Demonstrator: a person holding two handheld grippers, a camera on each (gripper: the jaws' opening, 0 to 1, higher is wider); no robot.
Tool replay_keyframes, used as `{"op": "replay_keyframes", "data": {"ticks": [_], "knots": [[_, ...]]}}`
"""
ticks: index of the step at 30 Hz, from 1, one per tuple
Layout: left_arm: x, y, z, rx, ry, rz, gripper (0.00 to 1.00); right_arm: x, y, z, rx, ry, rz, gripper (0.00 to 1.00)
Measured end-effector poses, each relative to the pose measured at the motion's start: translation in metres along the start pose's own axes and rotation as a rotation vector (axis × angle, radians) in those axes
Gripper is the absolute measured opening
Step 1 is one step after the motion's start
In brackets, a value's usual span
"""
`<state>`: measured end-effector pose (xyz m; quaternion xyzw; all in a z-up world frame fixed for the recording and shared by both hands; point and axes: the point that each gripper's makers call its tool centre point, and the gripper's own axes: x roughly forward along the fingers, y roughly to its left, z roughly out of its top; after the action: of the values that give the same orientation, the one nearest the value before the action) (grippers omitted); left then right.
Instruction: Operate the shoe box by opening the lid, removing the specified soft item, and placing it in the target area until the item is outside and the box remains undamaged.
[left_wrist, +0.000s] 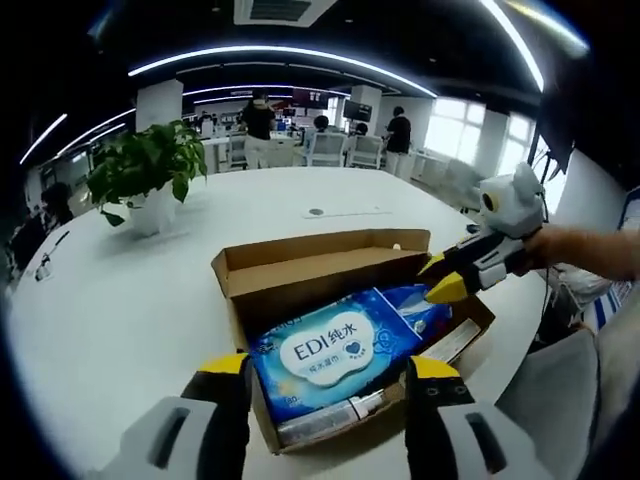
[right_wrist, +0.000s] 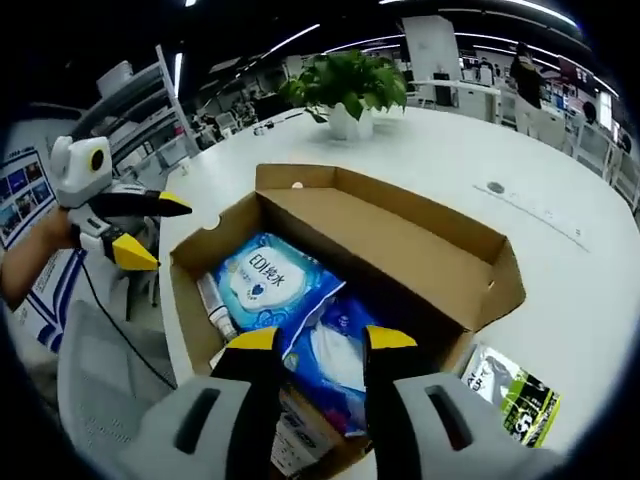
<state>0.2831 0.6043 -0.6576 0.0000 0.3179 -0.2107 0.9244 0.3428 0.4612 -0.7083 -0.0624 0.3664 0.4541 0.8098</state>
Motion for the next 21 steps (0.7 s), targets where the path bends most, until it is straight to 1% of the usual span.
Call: {"op": "replay_keyframes", "data": {"ticks": [4,5,12,15,21], "knots": [[-0.002,0.0,0.0,-0.009,-0.01,0.0,0.68,0.011,0.002,0.001,0.002,0.01,0.009,0.28],[-0.003,0.0,0.0,-0.008,-0.011,-0.002,0.69,0.014,0.003,0.0,0.016,0.015,0.018,0.28],[-0.009,-0.001,-0.001,0.01,-0.021,-0.002,0.76,0.035,0.004,0.001,0.031,0.035,0.026,0.26],[-0.011,0.0,-0.001,-0.005,-0.033,-0.002,0.8,0.041,0.005,-0.002,0.04,0.053,0.028,0.25],[-0.013,0.003,-0.007,0.001,-0.03,-0.001,0.86,0.055,0.003,-0.003,0.042,0.062,0.025,0.21]]}}
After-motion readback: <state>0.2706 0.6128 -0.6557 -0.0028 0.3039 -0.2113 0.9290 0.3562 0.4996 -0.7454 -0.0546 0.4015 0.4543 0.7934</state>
